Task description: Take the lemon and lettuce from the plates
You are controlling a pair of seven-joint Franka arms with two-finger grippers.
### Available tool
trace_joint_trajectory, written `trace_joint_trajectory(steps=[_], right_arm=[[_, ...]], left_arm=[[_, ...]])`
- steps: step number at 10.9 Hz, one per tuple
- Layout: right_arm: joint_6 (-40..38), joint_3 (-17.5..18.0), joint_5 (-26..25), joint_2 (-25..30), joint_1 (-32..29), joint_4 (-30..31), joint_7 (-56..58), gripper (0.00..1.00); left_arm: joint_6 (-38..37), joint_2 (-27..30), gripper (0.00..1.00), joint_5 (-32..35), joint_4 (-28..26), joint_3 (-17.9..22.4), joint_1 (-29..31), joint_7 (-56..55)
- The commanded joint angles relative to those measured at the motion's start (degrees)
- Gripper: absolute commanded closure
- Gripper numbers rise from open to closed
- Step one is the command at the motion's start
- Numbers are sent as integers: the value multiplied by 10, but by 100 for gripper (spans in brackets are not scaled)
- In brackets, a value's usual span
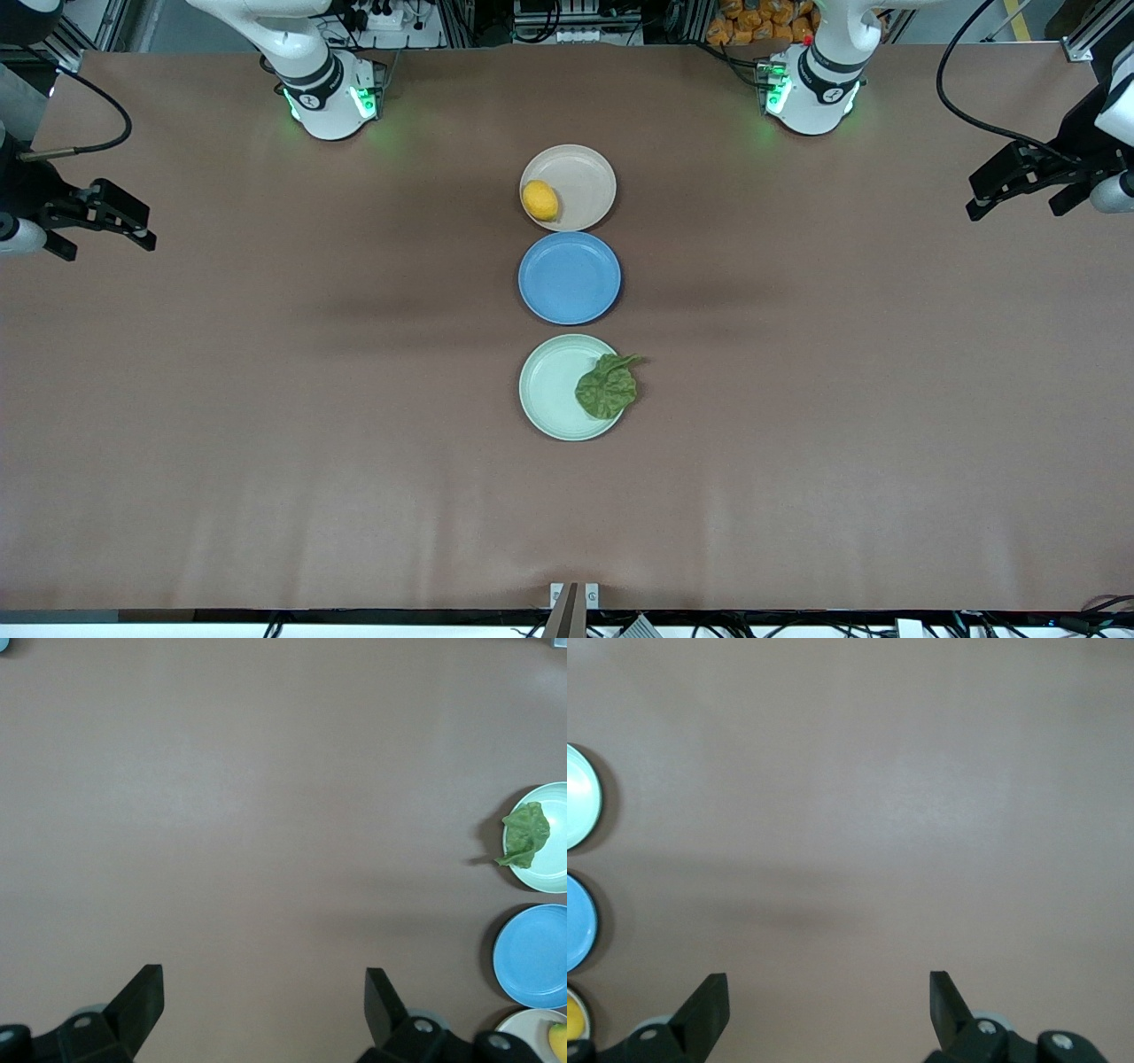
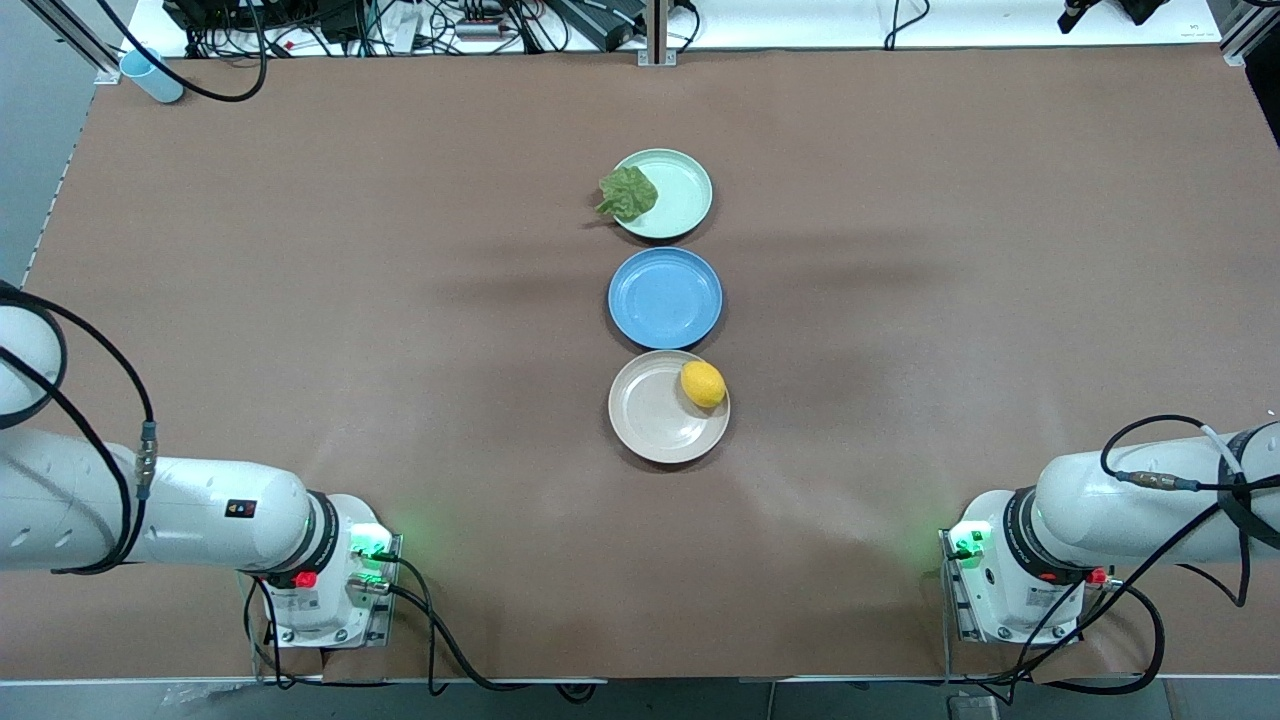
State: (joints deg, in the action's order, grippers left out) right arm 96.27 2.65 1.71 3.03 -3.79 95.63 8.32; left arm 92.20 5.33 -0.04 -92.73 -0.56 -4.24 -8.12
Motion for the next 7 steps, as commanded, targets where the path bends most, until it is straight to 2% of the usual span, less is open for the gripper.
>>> trace_joint_trajectory(steps=[1,7], right_arm=[[-10,2,18,9,2,3,4,0],[-14,3,19,7,6,8,2,0]], left_arm=[[-2,-5,0,6,12,-3,5,14],[-2,-17,0,-3,7,-6,-4,16]])
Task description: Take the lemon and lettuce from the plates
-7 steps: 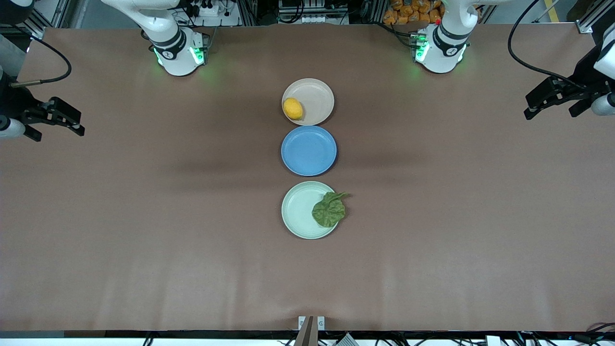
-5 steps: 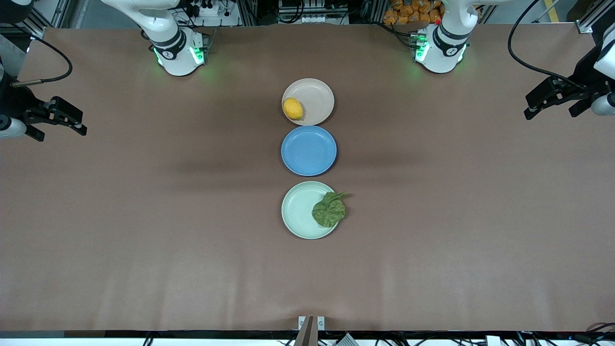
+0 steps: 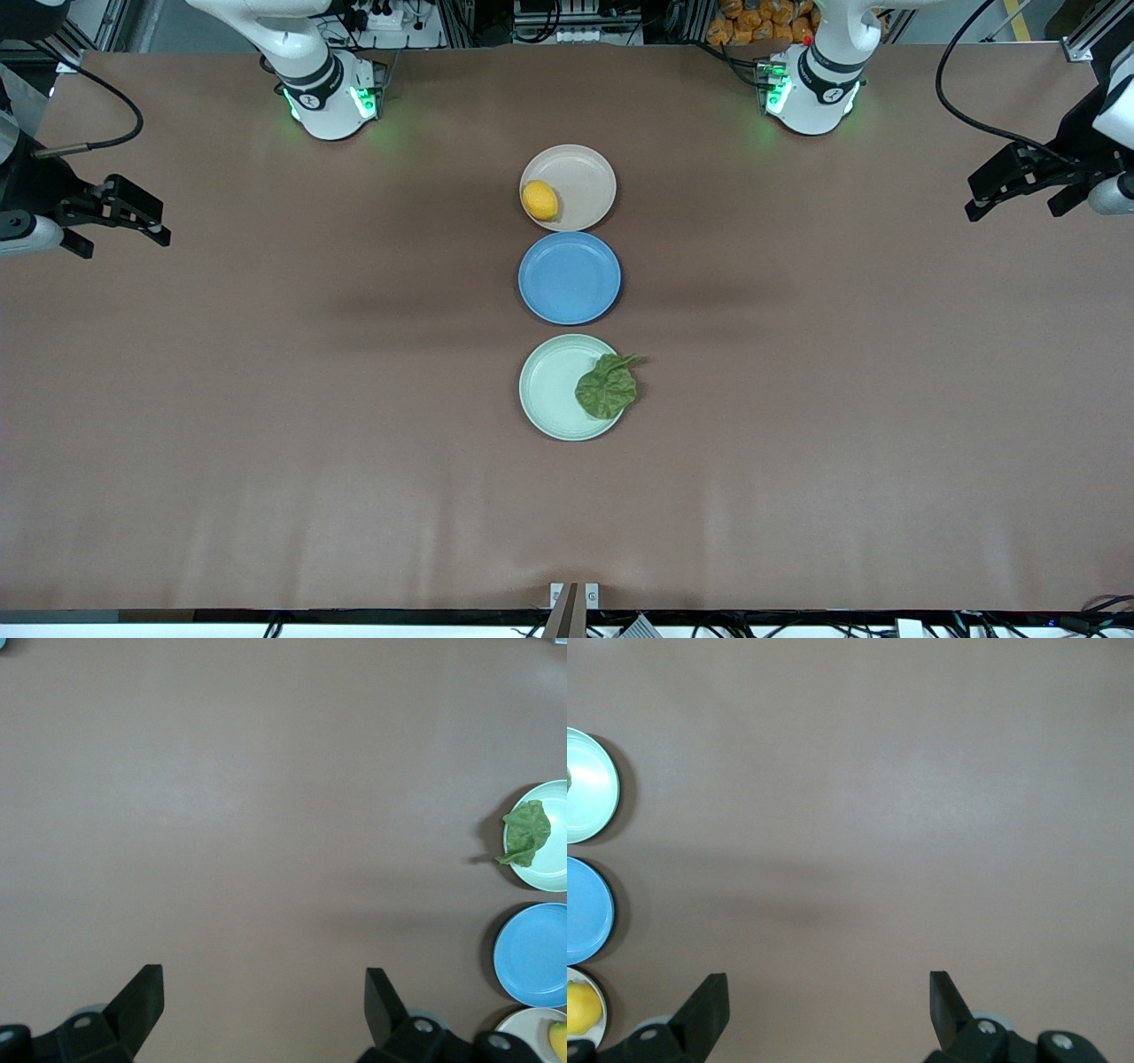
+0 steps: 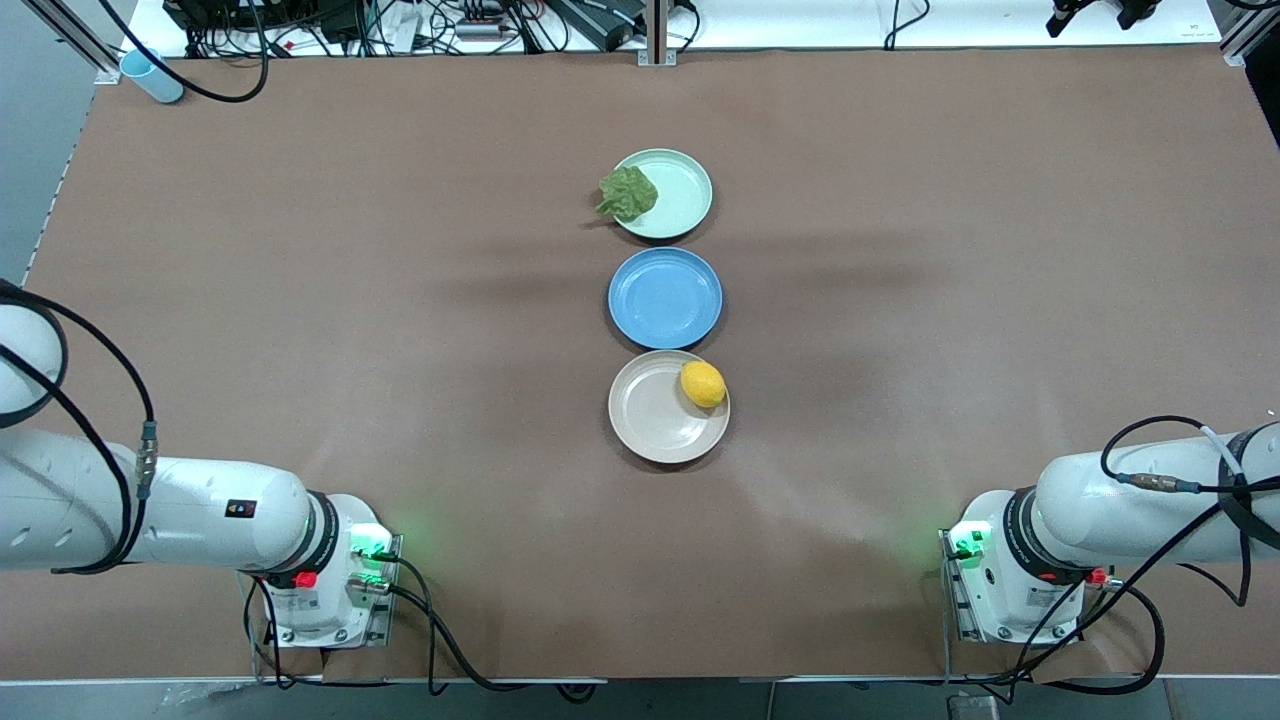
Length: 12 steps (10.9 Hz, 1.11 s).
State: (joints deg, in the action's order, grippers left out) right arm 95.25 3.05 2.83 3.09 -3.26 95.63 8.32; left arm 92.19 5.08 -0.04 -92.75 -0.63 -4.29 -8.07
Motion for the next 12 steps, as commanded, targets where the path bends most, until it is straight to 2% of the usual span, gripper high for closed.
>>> trace_joint_trajectory(steps=[1,6,8,12], right_arm=[[-1,-1,8,7,1,20,2,0],[4,-1,8,3,19,28,0,0],[20,-1,8,4,24,53,0,0],[48,-1,8,7,51,95,-3,0]], left_arm=[[-2,-22,0,-3,6,-13,-5,14],[20,-73,0,-4,9,-31,-33,9],[39,-98,0,-5,10,-33,-60,3],[125,-178,0,-12,12,-34,-113,-4]])
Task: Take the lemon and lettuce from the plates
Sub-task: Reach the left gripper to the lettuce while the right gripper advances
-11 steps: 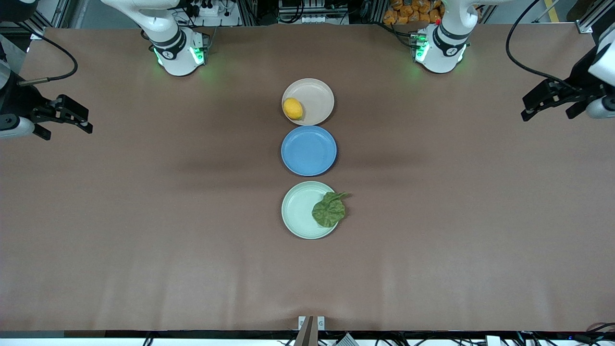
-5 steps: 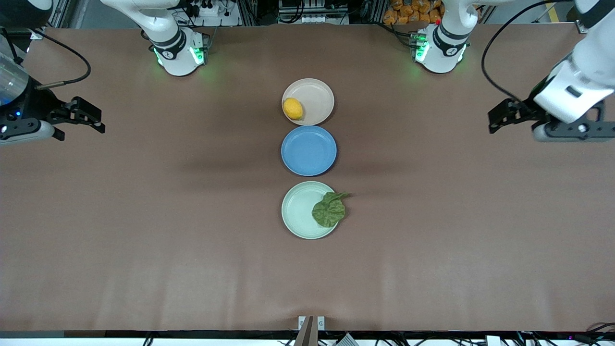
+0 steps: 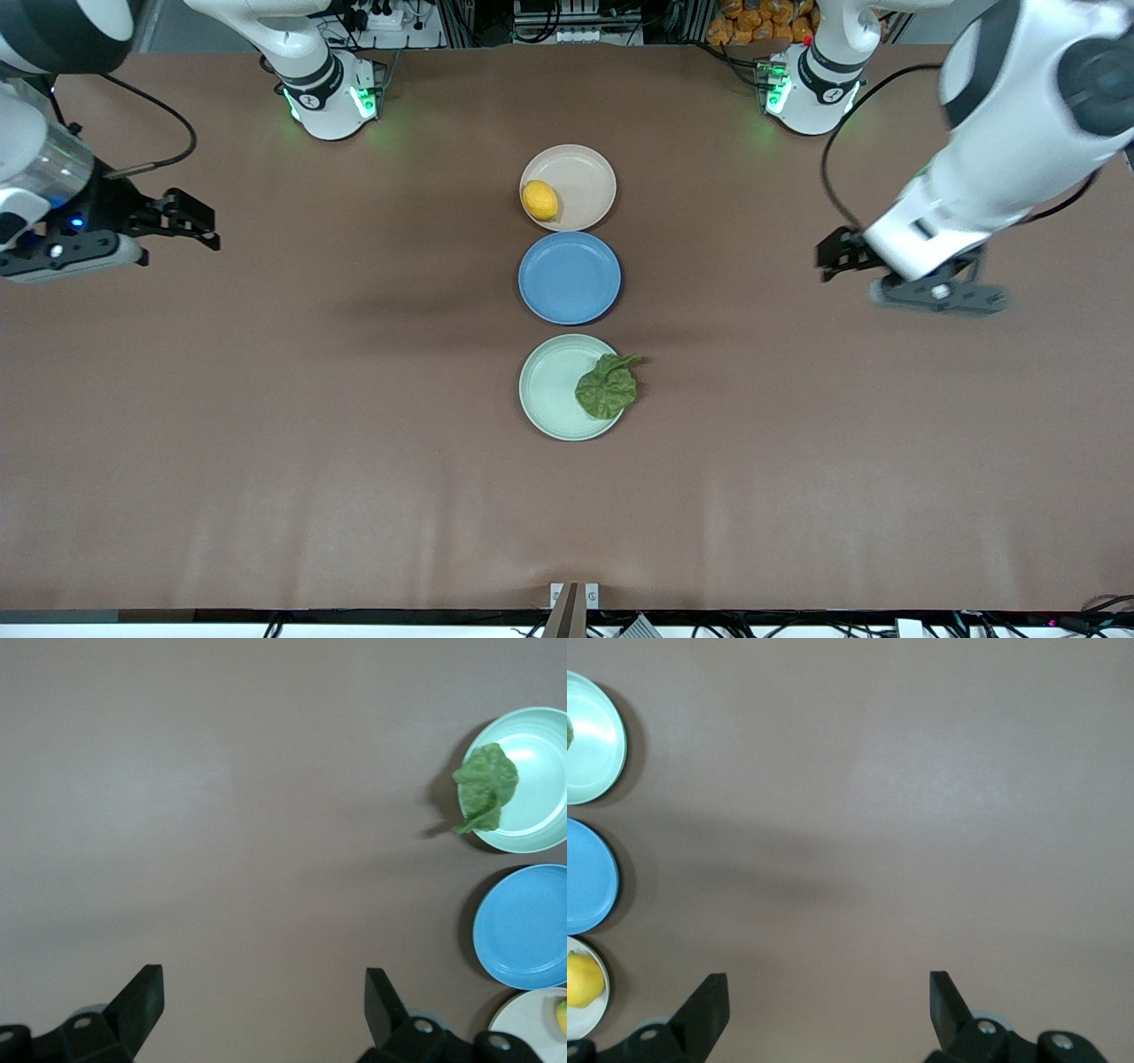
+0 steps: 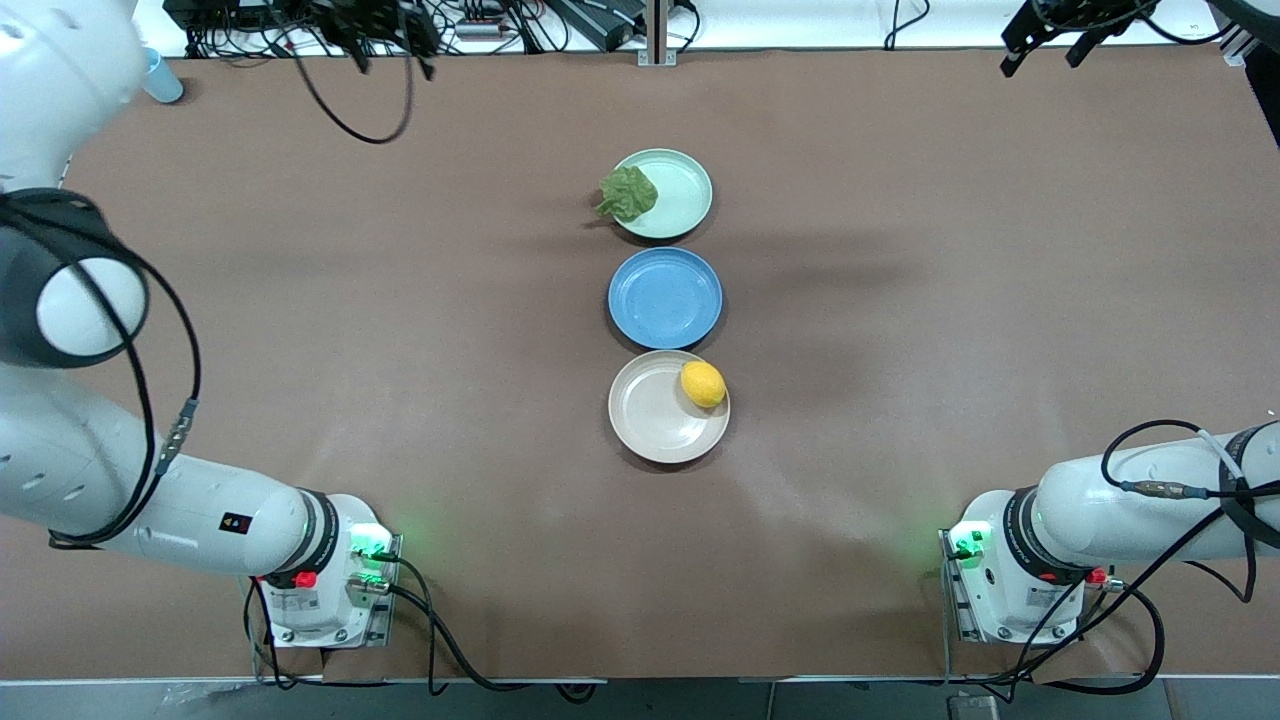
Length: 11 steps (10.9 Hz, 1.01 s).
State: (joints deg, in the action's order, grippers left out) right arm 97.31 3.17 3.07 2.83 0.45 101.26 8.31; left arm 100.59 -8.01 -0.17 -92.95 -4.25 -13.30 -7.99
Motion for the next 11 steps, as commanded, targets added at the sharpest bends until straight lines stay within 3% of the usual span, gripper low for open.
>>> trace_joint_trajectory(steps=[1,7,11], right_arm=[[50,-2,5,10,25,61,-17,0],[113,1,6,14,57,145,-58,0],[144,1,89,14,76,201,-105,0]], left_arm=[[66,-64,0,-14,14,2,-43,-28],[180,-156,0,-18,33,2,-130,-105],[275,-219,0,-18,47,2,-153,-126]])
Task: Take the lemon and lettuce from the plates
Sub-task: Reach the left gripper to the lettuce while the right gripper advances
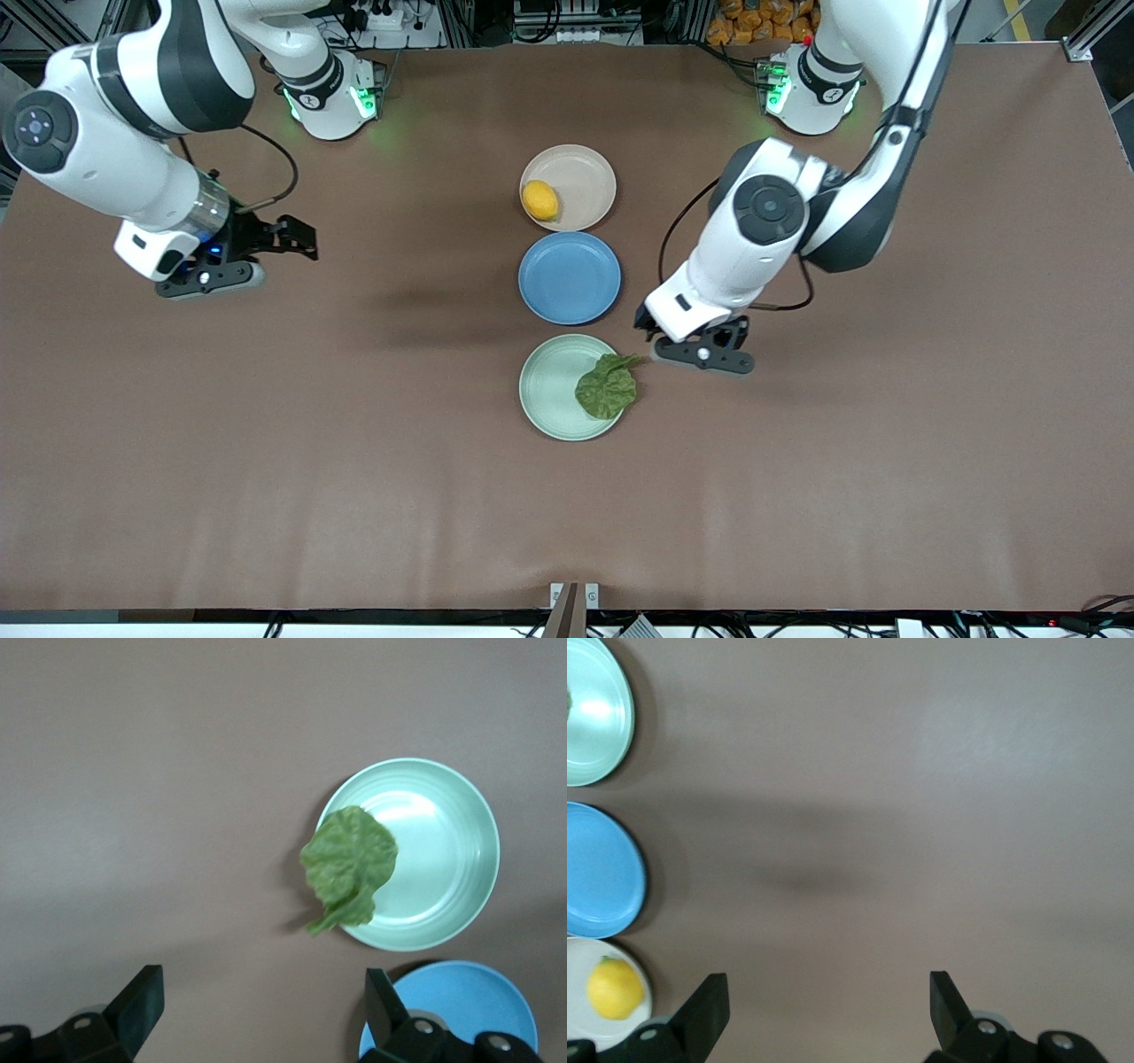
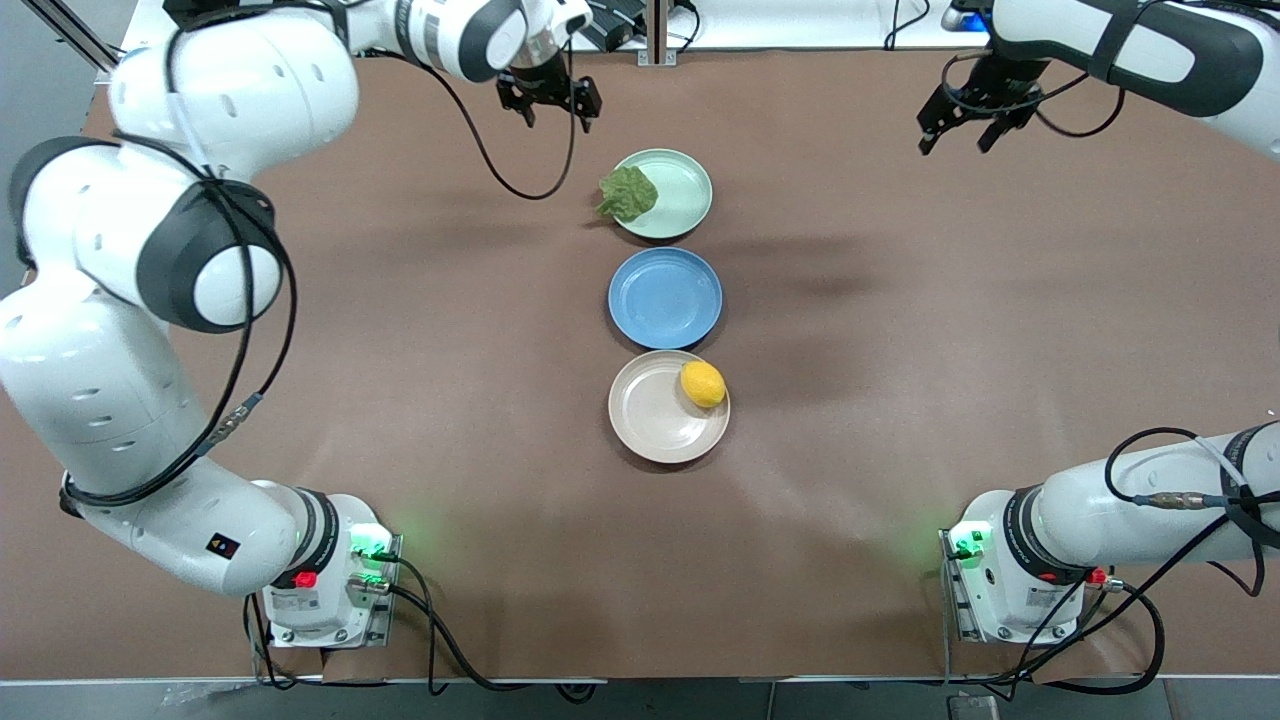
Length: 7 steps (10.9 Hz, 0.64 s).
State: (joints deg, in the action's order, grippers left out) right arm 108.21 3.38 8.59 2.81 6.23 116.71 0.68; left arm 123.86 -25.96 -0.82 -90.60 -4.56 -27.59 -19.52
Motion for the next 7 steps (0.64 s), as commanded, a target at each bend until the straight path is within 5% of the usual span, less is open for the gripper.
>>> trace_joint_trajectory(steps=[1,7], right_arm=[[45,-1,34,16,32,61,-37,0],[54,0,102,11,131,95,-49,0]], left_arm=[[61,-51,0,-11,24,5,-14,-10],[117,-132,0,-7,78,7,-43,-32]])
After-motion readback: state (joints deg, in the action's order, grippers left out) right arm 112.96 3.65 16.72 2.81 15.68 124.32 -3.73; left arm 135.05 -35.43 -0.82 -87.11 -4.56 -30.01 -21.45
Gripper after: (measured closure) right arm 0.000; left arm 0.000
